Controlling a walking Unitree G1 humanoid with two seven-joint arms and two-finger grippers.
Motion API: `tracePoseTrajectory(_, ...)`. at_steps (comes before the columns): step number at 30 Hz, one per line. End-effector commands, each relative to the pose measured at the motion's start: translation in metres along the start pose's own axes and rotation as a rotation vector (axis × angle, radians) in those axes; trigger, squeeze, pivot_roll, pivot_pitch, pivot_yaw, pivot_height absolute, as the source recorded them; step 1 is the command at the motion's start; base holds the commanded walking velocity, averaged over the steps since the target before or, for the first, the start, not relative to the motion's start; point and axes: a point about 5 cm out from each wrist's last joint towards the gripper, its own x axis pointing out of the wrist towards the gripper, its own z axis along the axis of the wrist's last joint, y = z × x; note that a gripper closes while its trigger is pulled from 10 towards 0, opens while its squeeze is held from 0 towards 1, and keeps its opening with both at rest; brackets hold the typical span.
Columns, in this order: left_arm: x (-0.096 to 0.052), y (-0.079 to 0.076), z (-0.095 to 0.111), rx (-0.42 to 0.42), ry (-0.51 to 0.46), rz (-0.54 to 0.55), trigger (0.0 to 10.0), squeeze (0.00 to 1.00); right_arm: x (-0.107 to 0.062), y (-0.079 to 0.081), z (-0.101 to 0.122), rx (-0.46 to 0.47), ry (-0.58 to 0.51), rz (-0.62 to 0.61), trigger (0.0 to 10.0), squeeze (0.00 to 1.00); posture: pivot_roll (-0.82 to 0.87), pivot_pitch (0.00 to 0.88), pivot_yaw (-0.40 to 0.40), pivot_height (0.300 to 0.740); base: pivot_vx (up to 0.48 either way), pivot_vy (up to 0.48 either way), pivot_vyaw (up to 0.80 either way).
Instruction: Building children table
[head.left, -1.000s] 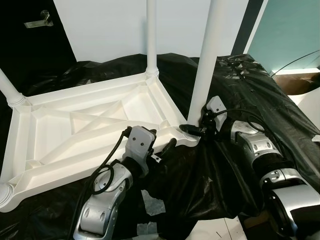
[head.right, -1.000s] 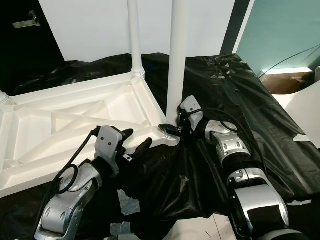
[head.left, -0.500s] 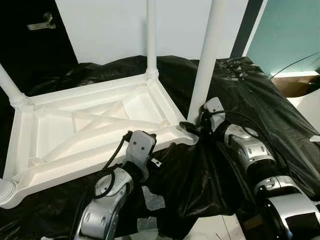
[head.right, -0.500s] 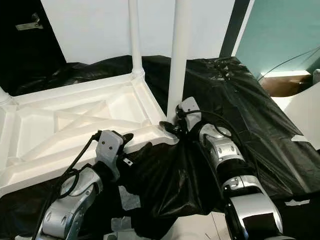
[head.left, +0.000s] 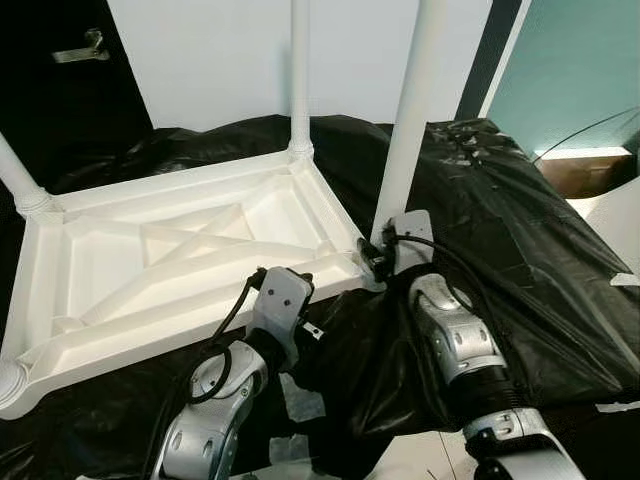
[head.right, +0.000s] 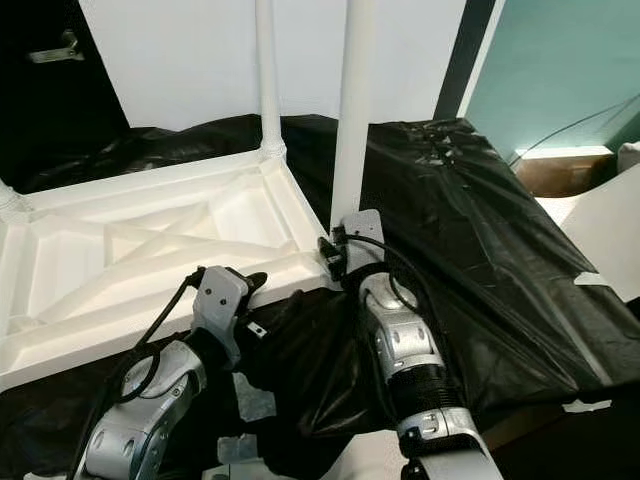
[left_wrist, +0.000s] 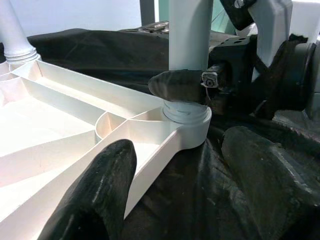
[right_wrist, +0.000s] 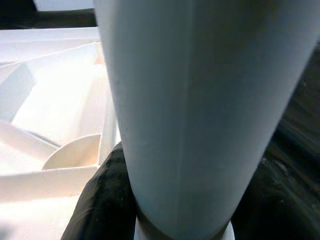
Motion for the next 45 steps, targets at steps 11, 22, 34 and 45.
tracePoseTrajectory(11,0.000,0.024,0.001,0.005,0.010,0.179,10.0,0.00,-0.012,-0.001,-0.004,0.083,-0.004,0.000,10.0,1.00,0.10,0.059,-0.048,0.740,0.000,0.000,0.00)
tracePoseTrajectory(22,-0.010,0.040,-0.004,0.022,0.053,0.227,10.0,0.00,-0.024,-0.008,0.002,0.080,-0.087,0.079,10.0,1.00,0.10,0.068,-0.048,0.740,0.000,0.000,0.00)
tracePoseTrajectory(34,-0.037,0.058,-0.005,0.134,0.133,0.159,10.0,0.00,-0.047,-0.031,0.002,0.070,-0.119,0.149,10.0,0.00,0.10,0.077,-0.050,0.740,0.000,0.000,0.00)
tracePoseTrajectory(45,-0.047,0.058,0.000,0.116,0.127,0.100,10.0,0.00,-0.065,-0.022,-0.002,0.017,-0.119,0.339,10.0,0.00,0.10,0.074,-0.050,0.740,0.000,0.000,0.00)
